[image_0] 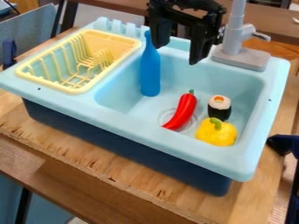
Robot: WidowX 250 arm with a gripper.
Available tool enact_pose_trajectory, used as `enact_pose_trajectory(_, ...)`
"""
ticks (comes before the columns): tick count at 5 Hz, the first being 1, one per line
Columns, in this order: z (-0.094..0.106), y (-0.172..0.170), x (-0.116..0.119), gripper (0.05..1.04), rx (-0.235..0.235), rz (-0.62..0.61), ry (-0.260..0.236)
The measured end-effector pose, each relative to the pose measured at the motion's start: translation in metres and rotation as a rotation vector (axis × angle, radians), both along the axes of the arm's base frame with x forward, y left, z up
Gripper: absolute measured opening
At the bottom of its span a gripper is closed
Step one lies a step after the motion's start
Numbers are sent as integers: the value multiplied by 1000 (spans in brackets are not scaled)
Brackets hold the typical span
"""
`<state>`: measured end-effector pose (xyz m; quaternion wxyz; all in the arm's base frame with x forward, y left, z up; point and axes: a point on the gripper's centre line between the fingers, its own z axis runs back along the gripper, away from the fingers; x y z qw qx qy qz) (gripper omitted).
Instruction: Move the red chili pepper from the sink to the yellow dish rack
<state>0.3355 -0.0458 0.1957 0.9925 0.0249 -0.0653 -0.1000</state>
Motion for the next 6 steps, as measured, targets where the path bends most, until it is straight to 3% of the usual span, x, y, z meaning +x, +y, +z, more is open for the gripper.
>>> enact_pose_trajectory(1, -13, -2, -1, 999, -4, -3, 38)
enact_pose_trajectory(2, -36, 1, 0, 999, -52, -19, 22)
enact_pose_trajectory(3, -47, 10, -3, 999, -56, -24, -1)
enact_pose_trajectory(5, -64, 13, -4, 999, -141, -39, -13)
enact_pose_trajectory(6, -79, 12, 0, 999, -140, -39, 12)
